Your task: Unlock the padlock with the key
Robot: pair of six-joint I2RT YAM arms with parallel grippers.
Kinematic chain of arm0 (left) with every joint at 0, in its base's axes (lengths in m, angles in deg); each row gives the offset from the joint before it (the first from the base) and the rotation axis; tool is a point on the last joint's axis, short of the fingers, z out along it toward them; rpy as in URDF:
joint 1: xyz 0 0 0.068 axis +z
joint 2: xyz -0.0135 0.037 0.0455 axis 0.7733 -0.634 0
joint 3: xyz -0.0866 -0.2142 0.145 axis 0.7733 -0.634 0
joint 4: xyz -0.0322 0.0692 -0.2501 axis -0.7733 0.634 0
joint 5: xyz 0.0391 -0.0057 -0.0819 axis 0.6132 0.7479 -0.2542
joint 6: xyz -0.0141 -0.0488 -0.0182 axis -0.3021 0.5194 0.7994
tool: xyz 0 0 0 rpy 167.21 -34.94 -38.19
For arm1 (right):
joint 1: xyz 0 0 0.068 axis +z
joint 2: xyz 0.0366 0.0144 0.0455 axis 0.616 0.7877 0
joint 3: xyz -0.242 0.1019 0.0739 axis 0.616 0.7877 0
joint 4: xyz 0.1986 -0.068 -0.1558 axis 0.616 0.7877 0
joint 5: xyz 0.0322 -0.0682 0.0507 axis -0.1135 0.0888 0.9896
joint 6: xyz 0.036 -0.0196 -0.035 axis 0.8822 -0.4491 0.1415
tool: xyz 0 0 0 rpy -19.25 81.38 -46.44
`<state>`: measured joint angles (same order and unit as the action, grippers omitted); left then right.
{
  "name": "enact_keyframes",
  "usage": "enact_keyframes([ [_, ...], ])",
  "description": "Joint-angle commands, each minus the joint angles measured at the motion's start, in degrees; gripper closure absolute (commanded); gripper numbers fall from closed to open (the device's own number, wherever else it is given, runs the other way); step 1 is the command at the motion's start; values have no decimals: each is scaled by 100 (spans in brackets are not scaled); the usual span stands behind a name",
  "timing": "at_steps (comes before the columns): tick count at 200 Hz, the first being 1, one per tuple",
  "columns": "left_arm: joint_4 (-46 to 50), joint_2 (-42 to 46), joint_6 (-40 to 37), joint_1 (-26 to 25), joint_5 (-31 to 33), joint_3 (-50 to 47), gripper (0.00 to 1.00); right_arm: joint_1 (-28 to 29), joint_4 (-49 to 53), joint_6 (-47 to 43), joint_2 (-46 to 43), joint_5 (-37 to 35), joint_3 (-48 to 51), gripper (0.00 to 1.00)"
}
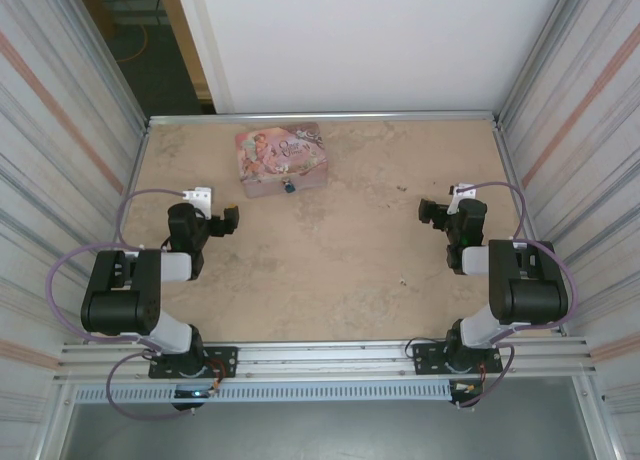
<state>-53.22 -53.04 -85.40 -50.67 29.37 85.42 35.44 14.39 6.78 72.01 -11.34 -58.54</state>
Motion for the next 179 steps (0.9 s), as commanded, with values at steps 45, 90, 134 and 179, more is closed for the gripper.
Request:
enact_keyframes([
  [45, -38, 235, -110, -29, 51, 20, 1, 35, 149, 8, -253, -195, -31, 1],
  [90, 1353, 1389, -8, -152, 513, 296, 1, 15, 1280, 214, -1306, -277, -111, 1],
  [134, 3362, 1886, 896, -156, 670, 1283, 1, 180, 3112, 1205, -2161, 194, -735, 1],
  [179, 4625, 1438, 2197, -34, -182, 2421, 1, 1622, 3745, 2135, -2275, 80, -1339, 1],
])
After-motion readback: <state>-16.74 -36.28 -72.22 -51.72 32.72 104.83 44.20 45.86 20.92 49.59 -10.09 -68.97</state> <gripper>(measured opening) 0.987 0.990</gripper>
